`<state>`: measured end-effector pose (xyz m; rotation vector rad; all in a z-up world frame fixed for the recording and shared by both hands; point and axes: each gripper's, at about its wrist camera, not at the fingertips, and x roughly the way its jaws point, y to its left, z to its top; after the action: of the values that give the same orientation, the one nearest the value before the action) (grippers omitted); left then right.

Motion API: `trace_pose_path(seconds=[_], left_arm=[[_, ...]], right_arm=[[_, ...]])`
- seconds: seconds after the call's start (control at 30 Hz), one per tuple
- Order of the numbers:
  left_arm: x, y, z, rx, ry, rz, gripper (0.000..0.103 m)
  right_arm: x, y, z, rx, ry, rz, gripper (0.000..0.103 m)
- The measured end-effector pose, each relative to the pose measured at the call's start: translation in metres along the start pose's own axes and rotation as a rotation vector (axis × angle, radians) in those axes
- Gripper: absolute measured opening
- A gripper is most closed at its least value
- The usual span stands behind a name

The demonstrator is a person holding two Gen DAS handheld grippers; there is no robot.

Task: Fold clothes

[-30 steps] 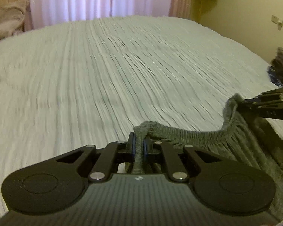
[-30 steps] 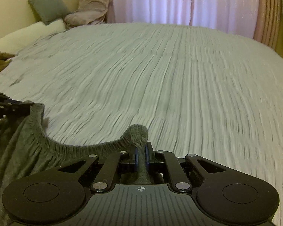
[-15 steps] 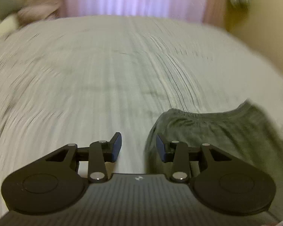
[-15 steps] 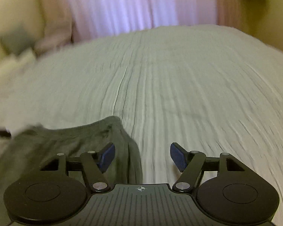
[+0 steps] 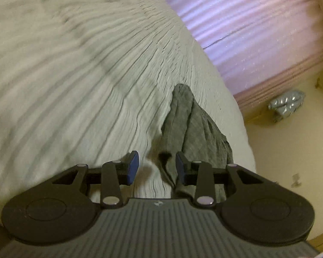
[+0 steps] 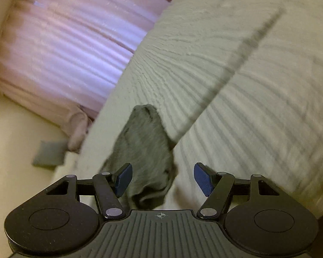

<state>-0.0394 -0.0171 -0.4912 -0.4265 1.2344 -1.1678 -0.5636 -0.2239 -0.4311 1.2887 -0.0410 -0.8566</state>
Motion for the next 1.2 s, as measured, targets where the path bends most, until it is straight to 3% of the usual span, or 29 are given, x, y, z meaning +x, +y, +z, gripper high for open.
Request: trace_pose_path(seconds=[0.1,0.2,0.27,0.33,0.47,0.5,0.57,0.63,0.73,0.83,1.07,1.2], left_arm=[[0.008,0.006,0.002,-0.080,-0.049,-0.033,0.032],[0.019,0.006,0.004,-0.116,-0.047,-0.052,0.033],[0.026,0.004,0.003,-0.108,-0.044,-0.044,0.033],[0.030,0.004,0.002,-0.108,-0.046,-0.039,0.032],[0.033,0.001,0.003,-0.088,-0.043,-0.018,0.025],[0.034,-0.001,0.004,-0.060,-0.037,-0.007,0.020],[0.038,-0.006,0.005,0.004,-0.022,0.016,0.004],[0.034,-0.015,0.011,0.082,-0.021,0.044,0.003],[0.016,-0.030,0.027,0.220,-0.064,0.079,0.003],[0.002,-0.037,0.042,0.375,-0.095,0.165,0.004],[0.016,-0.028,0.026,0.590,-0.028,0.305,0.008],[0.010,-0.036,0.032,0.694,-0.068,0.383,0.006]], right_arm=[[-0.010,-0.006,-0.010,0.105,-0.010,0.047,0.068],[-0.003,-0.001,-0.005,0.127,-0.023,0.037,0.068],[0.001,0.001,-0.004,0.126,-0.025,0.020,0.066],[0.001,-0.001,-0.005,0.129,-0.021,-0.008,0.055],[0.001,-0.007,-0.006,0.142,-0.016,-0.039,0.054],[0.001,-0.007,-0.006,0.141,-0.014,-0.040,0.053],[0.005,-0.004,-0.005,0.096,0.013,-0.045,0.006],[0.012,0.002,-0.002,0.028,0.046,-0.105,0.003],[-0.004,0.020,0.012,-0.106,-0.045,-0.166,0.002],[-0.021,0.030,0.031,-0.203,-0.099,-0.251,0.002],[-0.010,0.007,0.035,-0.241,-0.043,-0.366,0.003],[-0.022,0.012,0.039,-0.251,-0.084,-0.407,0.003]])
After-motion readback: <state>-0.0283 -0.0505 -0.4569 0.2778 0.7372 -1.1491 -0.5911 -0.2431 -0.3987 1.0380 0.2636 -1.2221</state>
